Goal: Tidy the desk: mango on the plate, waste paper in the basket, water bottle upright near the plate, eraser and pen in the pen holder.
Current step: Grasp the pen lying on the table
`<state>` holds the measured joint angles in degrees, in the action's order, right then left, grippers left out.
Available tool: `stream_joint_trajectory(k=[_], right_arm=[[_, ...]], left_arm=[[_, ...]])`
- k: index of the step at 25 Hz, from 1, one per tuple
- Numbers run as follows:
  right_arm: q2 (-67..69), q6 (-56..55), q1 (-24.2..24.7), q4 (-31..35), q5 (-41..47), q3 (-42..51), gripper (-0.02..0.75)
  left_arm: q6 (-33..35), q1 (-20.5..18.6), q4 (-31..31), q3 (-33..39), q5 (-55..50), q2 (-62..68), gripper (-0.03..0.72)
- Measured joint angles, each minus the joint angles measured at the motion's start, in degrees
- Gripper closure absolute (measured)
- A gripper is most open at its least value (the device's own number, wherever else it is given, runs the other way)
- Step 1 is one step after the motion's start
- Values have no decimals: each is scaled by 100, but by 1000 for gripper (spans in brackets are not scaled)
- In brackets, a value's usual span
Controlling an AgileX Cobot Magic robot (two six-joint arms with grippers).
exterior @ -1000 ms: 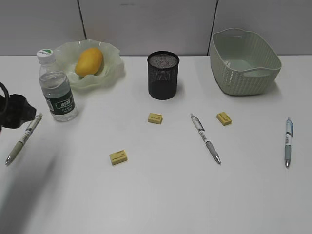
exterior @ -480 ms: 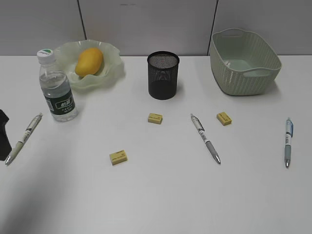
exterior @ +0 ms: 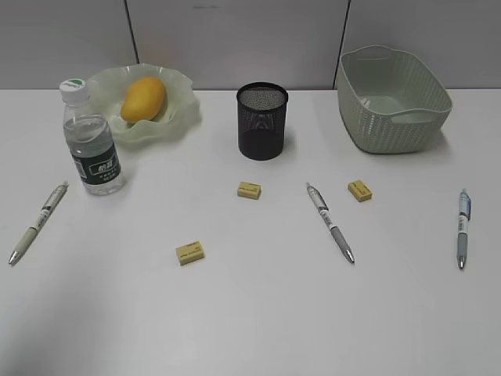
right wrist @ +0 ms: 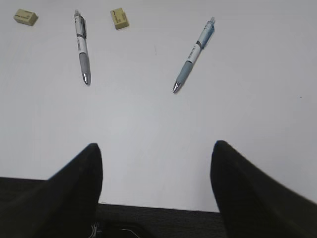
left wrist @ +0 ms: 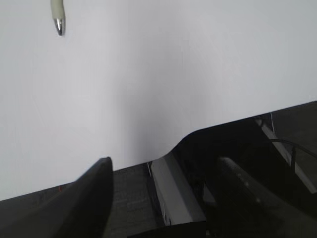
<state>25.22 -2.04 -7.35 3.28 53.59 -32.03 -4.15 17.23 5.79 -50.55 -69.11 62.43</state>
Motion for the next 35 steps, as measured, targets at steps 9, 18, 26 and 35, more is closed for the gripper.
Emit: stream_joint_trajectory(k=[9, 18, 26, 35], right_arm=[[0, 5, 0, -19, -23, 0, 199], [0, 5, 0, -17, -56, 0, 199], [0, 5, 0, -13, -437, 0, 199], [0, -8, 0, -69, -526, 0, 199]], left_arm=[[15, 0, 0, 733, 817, -2689, 206], [19, 0, -147, 1726, 1097, -4285, 207], [19, 0, -179, 1863, 1142, -4393, 207], [19, 0, -179, 1867, 1137, -4393, 207]])
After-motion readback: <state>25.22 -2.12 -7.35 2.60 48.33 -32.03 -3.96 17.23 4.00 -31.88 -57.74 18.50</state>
